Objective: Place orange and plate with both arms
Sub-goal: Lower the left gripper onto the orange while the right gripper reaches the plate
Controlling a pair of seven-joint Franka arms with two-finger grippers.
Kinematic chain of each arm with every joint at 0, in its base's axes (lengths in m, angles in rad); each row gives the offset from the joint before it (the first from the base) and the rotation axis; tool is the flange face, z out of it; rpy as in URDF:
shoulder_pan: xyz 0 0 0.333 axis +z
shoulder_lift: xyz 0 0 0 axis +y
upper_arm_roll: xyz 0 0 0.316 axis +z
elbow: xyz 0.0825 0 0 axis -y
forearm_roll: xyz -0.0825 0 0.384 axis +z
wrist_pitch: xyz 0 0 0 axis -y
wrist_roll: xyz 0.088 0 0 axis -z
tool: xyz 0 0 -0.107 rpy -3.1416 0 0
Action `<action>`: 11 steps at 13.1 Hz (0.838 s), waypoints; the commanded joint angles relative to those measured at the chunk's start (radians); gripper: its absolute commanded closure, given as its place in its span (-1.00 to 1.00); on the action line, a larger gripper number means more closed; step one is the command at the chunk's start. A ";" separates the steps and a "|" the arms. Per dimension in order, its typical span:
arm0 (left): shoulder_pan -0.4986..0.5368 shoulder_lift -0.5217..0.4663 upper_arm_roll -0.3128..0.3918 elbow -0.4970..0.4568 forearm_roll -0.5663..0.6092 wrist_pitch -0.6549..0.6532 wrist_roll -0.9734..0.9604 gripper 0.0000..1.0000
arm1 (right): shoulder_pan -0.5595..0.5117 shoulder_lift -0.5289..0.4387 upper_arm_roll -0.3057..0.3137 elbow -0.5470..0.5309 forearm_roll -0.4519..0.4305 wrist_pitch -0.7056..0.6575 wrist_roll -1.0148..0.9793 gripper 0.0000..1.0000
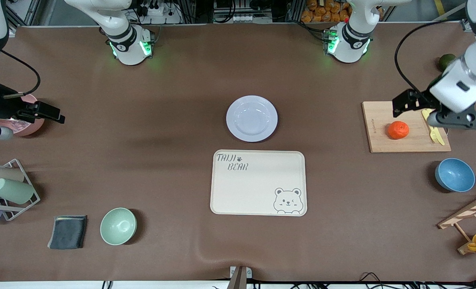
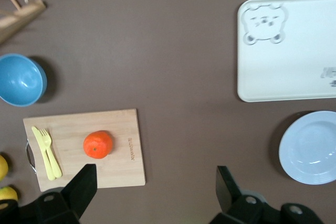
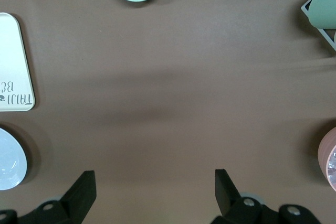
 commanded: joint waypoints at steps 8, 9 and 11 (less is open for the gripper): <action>0.145 0.090 -0.003 -0.331 0.127 0.094 -0.014 -1.00 | -0.037 0.041 0.003 -0.067 0.302 -0.035 0.017 -1.00; 0.146 0.072 -0.003 -0.394 0.127 0.151 -0.013 -1.00 | -0.037 0.049 0.003 -0.093 0.360 -0.023 0.025 -1.00; 0.145 0.041 -0.003 -0.544 0.145 0.309 -0.013 -1.00 | -0.033 0.073 0.003 -0.126 0.418 0.026 0.027 -1.00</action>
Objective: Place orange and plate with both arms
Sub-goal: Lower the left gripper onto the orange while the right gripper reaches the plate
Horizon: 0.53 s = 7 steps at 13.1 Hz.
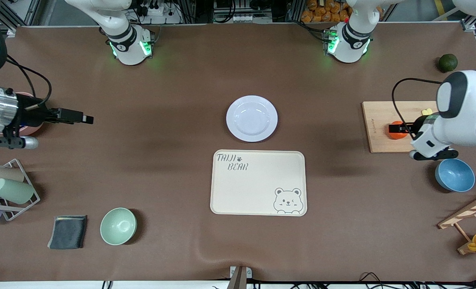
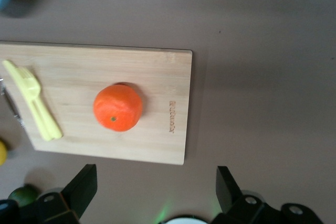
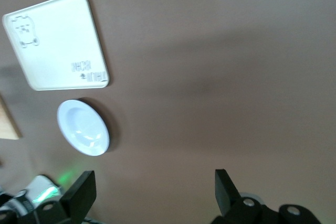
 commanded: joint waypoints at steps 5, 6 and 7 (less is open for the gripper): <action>0.091 -0.070 -0.010 -0.407 0.168 0.489 -0.011 -1.00 | 0.027 0.052 0.013 -0.159 0.263 0.185 0.015 -1.00; 0.103 -0.067 -0.010 -0.428 0.189 0.528 -0.011 -1.00 | 0.028 0.061 0.013 -0.178 0.293 0.197 0.014 -1.00; 0.120 -0.061 -0.011 -0.438 0.217 0.548 -0.011 -1.00 | 0.026 0.066 0.013 -0.191 0.323 0.202 0.003 -1.00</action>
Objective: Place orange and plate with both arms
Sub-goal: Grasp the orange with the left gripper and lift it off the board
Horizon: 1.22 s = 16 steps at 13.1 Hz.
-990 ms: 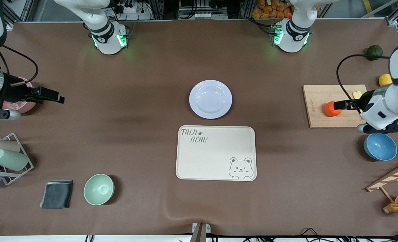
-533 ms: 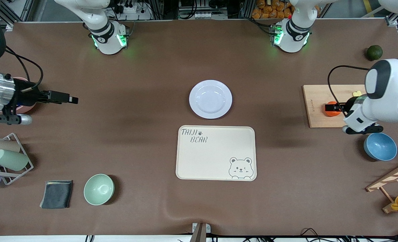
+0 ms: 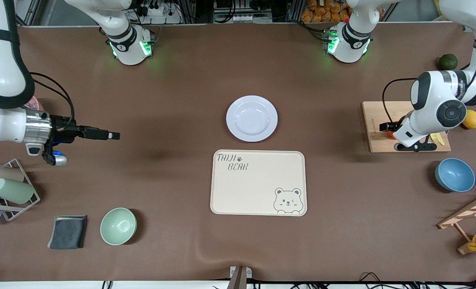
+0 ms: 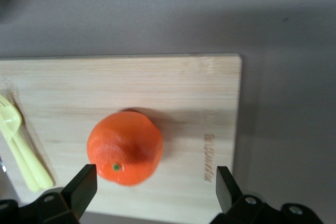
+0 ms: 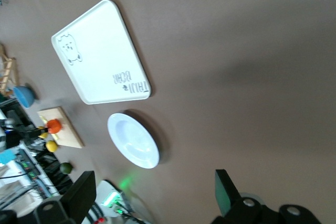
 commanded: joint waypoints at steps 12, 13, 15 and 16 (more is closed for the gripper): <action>0.097 0.074 -0.010 -0.057 0.205 0.177 -0.011 -1.00 | -0.001 0.078 0.001 -0.145 0.340 0.036 -0.181 -1.00; 0.099 0.085 -0.010 -0.059 0.216 0.196 -0.011 -1.00 | -0.001 0.080 0.001 -0.160 0.357 0.054 -0.205 -1.00; 0.097 0.086 -0.012 -0.057 0.216 0.201 -0.012 0.26 | 0.009 0.096 0.001 -0.171 0.384 0.070 -0.251 -1.00; 0.097 0.082 -0.013 -0.056 0.216 0.201 -0.012 0.69 | 0.014 0.101 0.001 -0.171 0.392 0.071 -0.253 -1.00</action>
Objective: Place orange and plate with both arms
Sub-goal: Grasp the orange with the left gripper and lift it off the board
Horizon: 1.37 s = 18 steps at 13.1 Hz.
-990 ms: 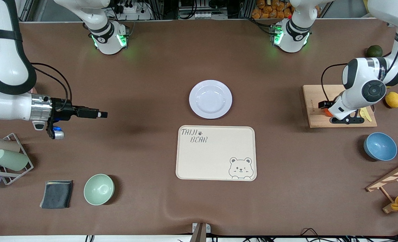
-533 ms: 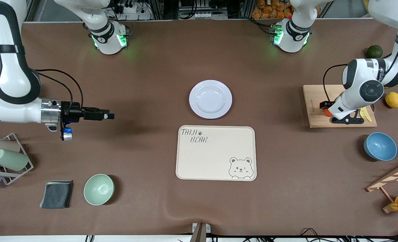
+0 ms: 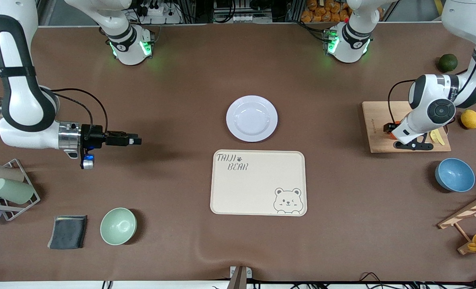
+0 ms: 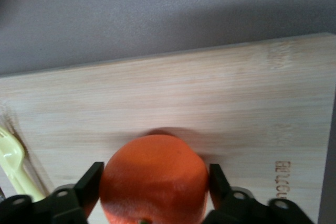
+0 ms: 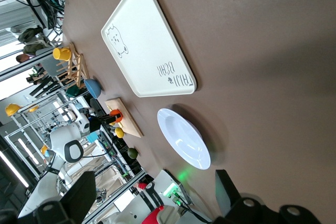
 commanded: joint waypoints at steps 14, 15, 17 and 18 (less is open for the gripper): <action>-0.074 -0.054 -0.469 0.345 -0.213 -0.410 -0.380 0.80 | 0.188 0.044 0.004 -0.163 0.305 0.205 -0.290 -1.00; -0.126 -0.041 -0.469 0.366 -0.216 -0.427 -0.434 0.80 | 0.202 0.045 0.004 -0.177 0.323 0.225 -0.322 -1.00; -0.238 0.000 -0.469 0.411 -0.268 -0.429 -0.541 0.80 | 0.221 0.047 0.004 -0.195 0.340 0.238 -0.341 -1.00; -0.299 0.034 -0.469 0.445 -0.288 -0.429 -0.599 0.80 | 0.228 0.047 0.004 -0.197 0.340 0.248 -0.343 -1.00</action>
